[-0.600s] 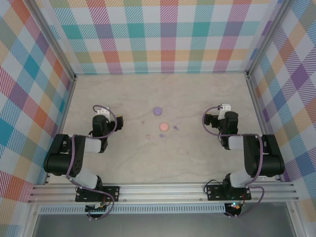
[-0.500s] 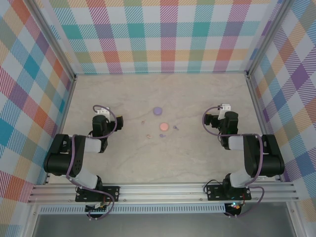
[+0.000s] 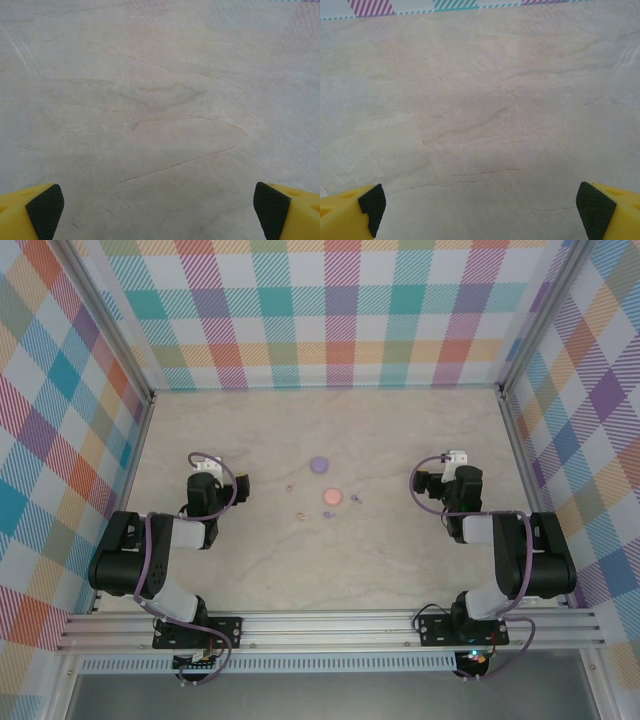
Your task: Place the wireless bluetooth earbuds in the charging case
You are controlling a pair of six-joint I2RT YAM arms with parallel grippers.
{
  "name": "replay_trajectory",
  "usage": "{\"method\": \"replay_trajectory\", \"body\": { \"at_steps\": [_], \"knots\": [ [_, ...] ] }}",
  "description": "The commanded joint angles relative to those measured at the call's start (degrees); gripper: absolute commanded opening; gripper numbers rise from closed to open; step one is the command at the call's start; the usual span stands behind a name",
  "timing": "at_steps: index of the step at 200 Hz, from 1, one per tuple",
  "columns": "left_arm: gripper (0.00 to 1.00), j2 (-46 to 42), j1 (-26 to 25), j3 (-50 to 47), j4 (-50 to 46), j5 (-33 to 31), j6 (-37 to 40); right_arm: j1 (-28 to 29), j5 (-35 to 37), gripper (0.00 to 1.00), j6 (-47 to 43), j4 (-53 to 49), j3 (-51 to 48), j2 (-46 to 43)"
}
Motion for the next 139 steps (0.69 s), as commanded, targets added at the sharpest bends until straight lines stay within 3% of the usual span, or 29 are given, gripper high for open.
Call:
{"method": "replay_trajectory", "body": {
  "at_steps": [1,31,52,93,139],
  "knots": [
    [1.00,0.31,0.79,1.11,0.35,0.82,-0.21,-0.55,-0.95,1.00,-0.07,2.15,0.15,-0.02],
    [1.00,0.09,0.79,0.93,0.53,0.49,-0.24,-0.54,-0.94,1.00,-0.12,2.28,0.16,-0.01],
    [1.00,-2.43,0.79,3.02,-5.36,-3.52,-2.11,-0.53,-1.51,1.00,-0.41,-0.21,1.02,-1.21],
    [1.00,-9.24,0.80,9.50,-24.20,-4.25,-5.93,-0.55,-0.93,1.00,4.01,-32.51,15.12,-5.05],
    [1.00,-13.40,0.79,19.37,-41.26,4.13,-11.36,-0.44,-5.53,1.00,10.68,-49.20,24.51,-3.88]
  ]
}}
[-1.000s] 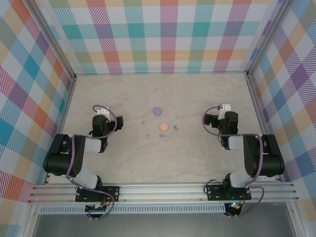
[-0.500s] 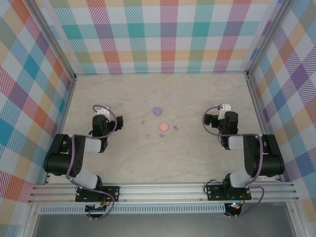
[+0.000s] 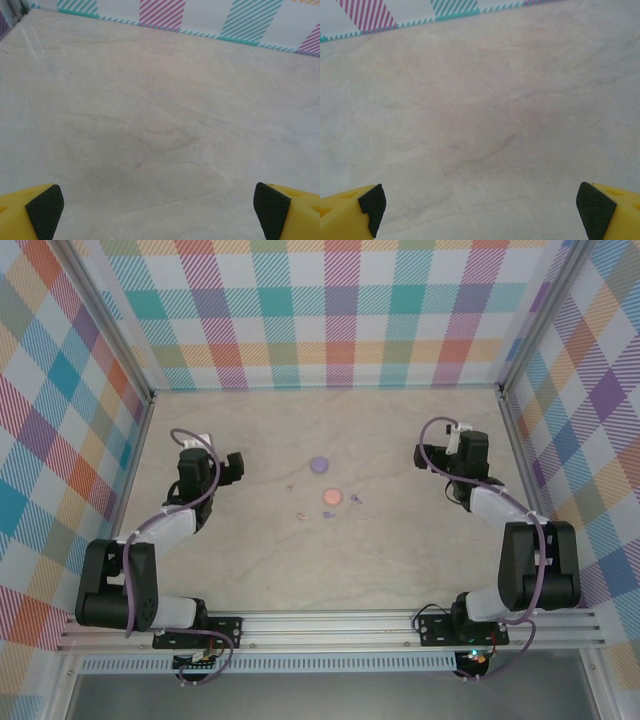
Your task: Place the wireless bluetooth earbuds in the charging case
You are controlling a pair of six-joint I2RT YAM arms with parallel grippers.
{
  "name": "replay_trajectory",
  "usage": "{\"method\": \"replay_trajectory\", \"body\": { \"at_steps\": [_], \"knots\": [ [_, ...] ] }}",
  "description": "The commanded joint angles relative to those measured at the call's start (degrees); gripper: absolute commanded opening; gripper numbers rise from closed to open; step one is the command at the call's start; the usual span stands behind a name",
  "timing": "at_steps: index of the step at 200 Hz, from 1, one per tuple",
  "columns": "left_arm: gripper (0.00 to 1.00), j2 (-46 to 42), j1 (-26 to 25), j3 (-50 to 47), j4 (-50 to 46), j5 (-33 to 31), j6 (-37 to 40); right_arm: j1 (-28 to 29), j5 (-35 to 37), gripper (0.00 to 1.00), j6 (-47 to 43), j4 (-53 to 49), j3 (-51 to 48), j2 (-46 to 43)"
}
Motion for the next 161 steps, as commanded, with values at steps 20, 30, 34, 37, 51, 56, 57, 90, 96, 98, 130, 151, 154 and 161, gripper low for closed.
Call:
{"method": "replay_trajectory", "body": {
  "at_steps": [20,30,34,37,51,56,57,90,96,98,130,151,154,161],
  "knots": [
    [1.00,-0.39,0.73,10.95,-20.58,11.00,-8.14,-0.27,-8.97,1.00,7.17,-19.40,7.50,2.62],
    [1.00,0.56,0.67,13.20,-22.81,15.15,-10.10,-0.08,-12.01,1.00,8.58,-20.99,9.37,4.05],
    [1.00,1.11,0.62,13.95,-23.53,16.66,-11.05,0.03,-13.15,1.00,9.14,-21.34,9.97,4.60],
    [1.00,1.39,0.63,14.48,-24.00,17.85,-11.59,0.16,-13.83,1.00,9.48,-21.57,10.30,5.02],
    [1.00,3.15,-0.07,16.51,-25.67,22.01,-13.79,1.14,-17.19,1.00,10.27,-22.09,12.05,6.69],
    [1.00,3.65,-0.50,17.13,-26.19,22.85,-14.56,1.71,-17.91,1.00,10.36,-22.36,12.64,7.30],
    [1.00,3.75,-0.57,17.23,-26.33,23.01,-14.64,1.84,-18.02,1.00,10.36,-22.42,12.75,7.42],
    [0.99,6.91,-3.95,19.61,-27.61,27.23,-17.87,5.60,-22.61,1.00,10.37,-25.34,18.35,11.86],
    [0.97,7.53,-4.45,19.99,-27.52,27.62,-18.25,6.31,-23.13,1.00,10.37,-26.05,19.45,12.71],
    [0.97,7.78,-4.59,20.08,-27.45,27.72,-18.37,6.60,-23.32,1.00,10.37,-26.21,19.78,13.10],
    [0.85,12.70,-6.96,23.28,-27.63,29.62,-20.50,10.87,-25.10,0.96,10.46,-27.39,24.56,17.84],
    [0.78,16.57,-8.59,25.99,-27.70,30.72,-21.32,13.04,-26.73,0.90,10.37,-29.28,28.77,21.71],
    [0.77,17.16,-8.81,26.41,-27.69,30.98,-21.31,13.38,-26.79,0.88,10.41,-29.64,29.37,22.29],
    [0.76,18.56,-9.42,27.63,-27.61,31.18,-21.54,13.97,-27.13,0.85,10.34,-30.27,30.86,23.52]
  ]
}}
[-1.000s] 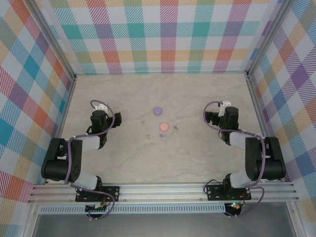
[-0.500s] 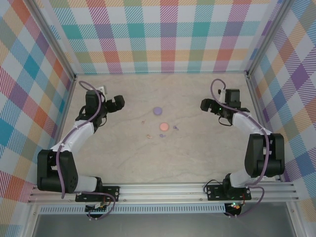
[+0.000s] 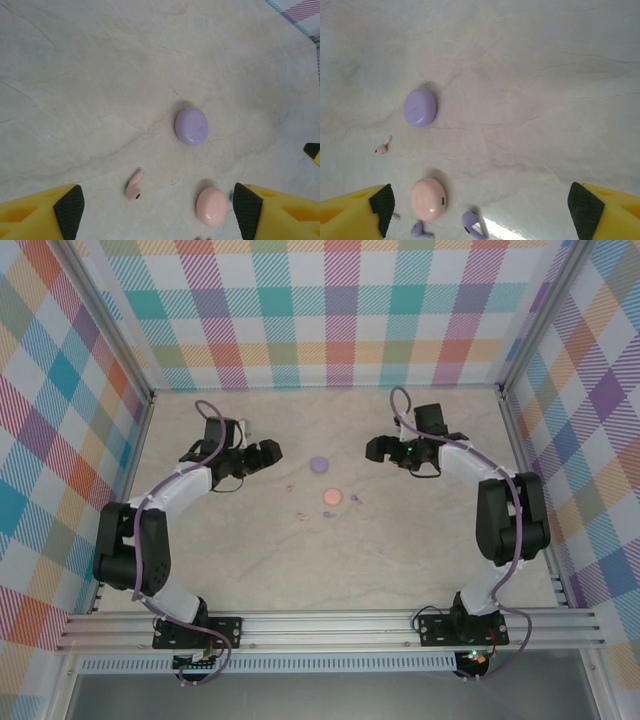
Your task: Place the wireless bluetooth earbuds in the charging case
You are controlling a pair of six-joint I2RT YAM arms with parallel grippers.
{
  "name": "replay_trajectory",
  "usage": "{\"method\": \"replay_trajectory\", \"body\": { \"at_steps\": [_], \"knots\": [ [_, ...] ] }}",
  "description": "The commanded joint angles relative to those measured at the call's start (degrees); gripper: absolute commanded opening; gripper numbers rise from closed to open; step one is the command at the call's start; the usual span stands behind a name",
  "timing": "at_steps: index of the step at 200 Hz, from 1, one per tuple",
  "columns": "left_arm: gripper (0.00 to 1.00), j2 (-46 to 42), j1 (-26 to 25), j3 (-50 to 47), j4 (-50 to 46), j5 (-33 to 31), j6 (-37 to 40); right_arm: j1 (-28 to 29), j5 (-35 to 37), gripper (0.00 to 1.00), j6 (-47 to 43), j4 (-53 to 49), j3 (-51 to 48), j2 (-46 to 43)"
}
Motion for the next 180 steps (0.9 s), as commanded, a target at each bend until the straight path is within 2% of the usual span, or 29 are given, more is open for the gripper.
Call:
{"method": "replay_trajectory", "body": {
  "at_steps": [1,40,82,136,162,180],
  "knots": [
    [0.76,3.73,-2.12,4.25,-0.92,3.07,-2.00,1.99,-3.77,0.84,0.17,-3.78,4.75,3.84],
    [0.62,15.44,-3.46,14.20,-1.66,5.02,-2.98,4.67,-6.76,0.65,1.86,-5.53,11.16,10.99],
    [0.56,27.19,-4.82,25.99,-2.44,6.71,-3.46,7.03,-8.58,0.46,4.32,-5.97,16.24,17.14],
    [0.51,36.40,-6.18,34.33,-4.99,9.01,-3.05,9.15,-11.45,0.38,7.31,-7.00,23.24,24.01],
    [0.49,37.40,-6.86,34.67,-6.10,10.33,-2.00,10.09,-11.24,0.34,7.61,-9.23,26.97,26.84],
    [0.44,37.22,-7.08,33.90,-6.15,10.45,-1.21,10.45,-11.51,0.32,8.03,-9.75,28.28,28.23]
  ]
}}
